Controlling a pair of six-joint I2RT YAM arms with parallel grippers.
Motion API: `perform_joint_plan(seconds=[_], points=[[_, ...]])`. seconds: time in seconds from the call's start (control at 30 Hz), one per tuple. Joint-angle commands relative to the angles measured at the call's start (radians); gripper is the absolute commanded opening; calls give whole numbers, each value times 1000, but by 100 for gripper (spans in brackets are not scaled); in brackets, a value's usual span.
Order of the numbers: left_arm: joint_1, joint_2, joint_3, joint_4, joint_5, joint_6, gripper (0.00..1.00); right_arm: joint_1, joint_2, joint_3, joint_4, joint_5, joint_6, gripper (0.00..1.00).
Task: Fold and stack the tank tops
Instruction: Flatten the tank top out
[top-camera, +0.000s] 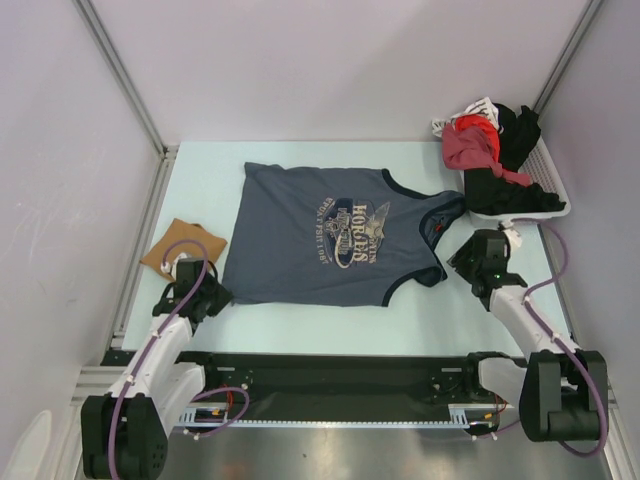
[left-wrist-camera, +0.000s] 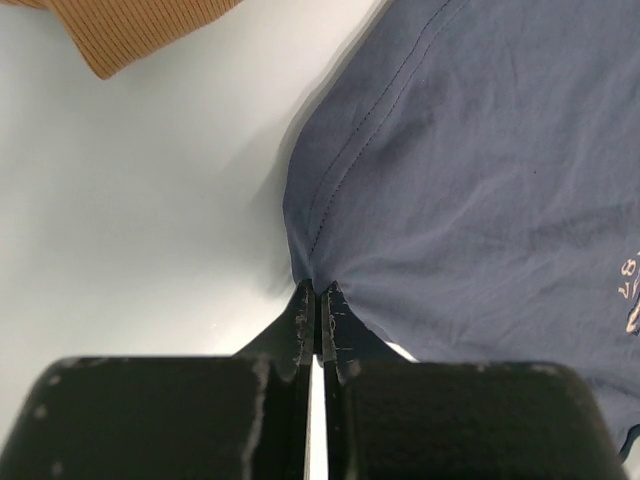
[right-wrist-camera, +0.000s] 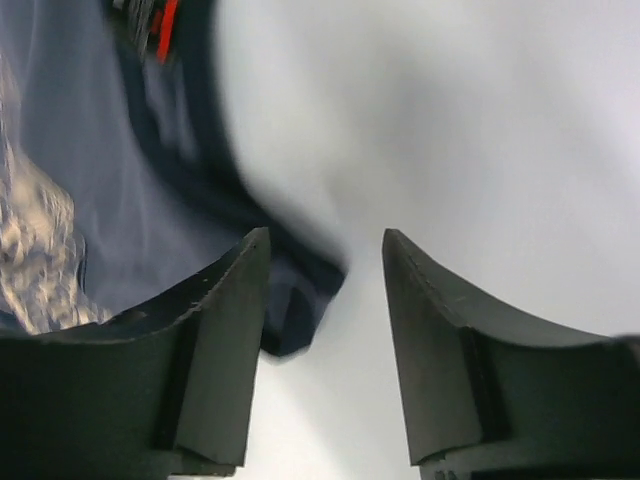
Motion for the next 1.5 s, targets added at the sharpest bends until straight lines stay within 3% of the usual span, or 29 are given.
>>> perform_joint_plan(seconds=[0.0,0.13,0.4,0.6,0.63,0.73,0.77,0.8,1.0,1.03,1.1,1.13,1.17,1.2,1.33,1.47], points=[[12,-6,31,22,2,22,0,125,-59,21,-97,33,-40,51],[12,-13,34,23,3,22,1,266,-76,13,-146,107,-37,38],[13,-13,42,19,3,25,1,389,108,71,-175,212,-35,63],[42,-14,40,26,9,25,1,406,263,140,-176,232,-54,62],[44,-14,39,31,11,25,1,406,277,148,-174,237,-55,60],[51,-13,42,32,15,30,0,391,330,183,-194,286,-42,36],[51,-17,45,28,15,30,0,386,330,194,-191,292,-45,12],[53,-23,45,19,6,30,0,382,333,204,-194,350,-45,4],[51,-86,39,22,-6,25,1,270,389,374,-324,635,-78,0],[51,-80,39,25,-3,25,1,253,399,395,-349,681,-74,2],[52,-51,32,37,8,28,0,204,438,457,-424,787,-49,23],[51,-40,31,43,15,31,0,195,450,479,-459,809,-23,47],[51,-31,29,45,20,33,0,193,462,493,-515,844,3,85],[51,-20,29,51,21,33,0,199,462,502,-534,861,48,91],[52,-32,25,51,22,39,0,205,423,475,-513,835,41,96],[53,-56,9,48,22,33,0,210,341,397,-427,670,1,96]])
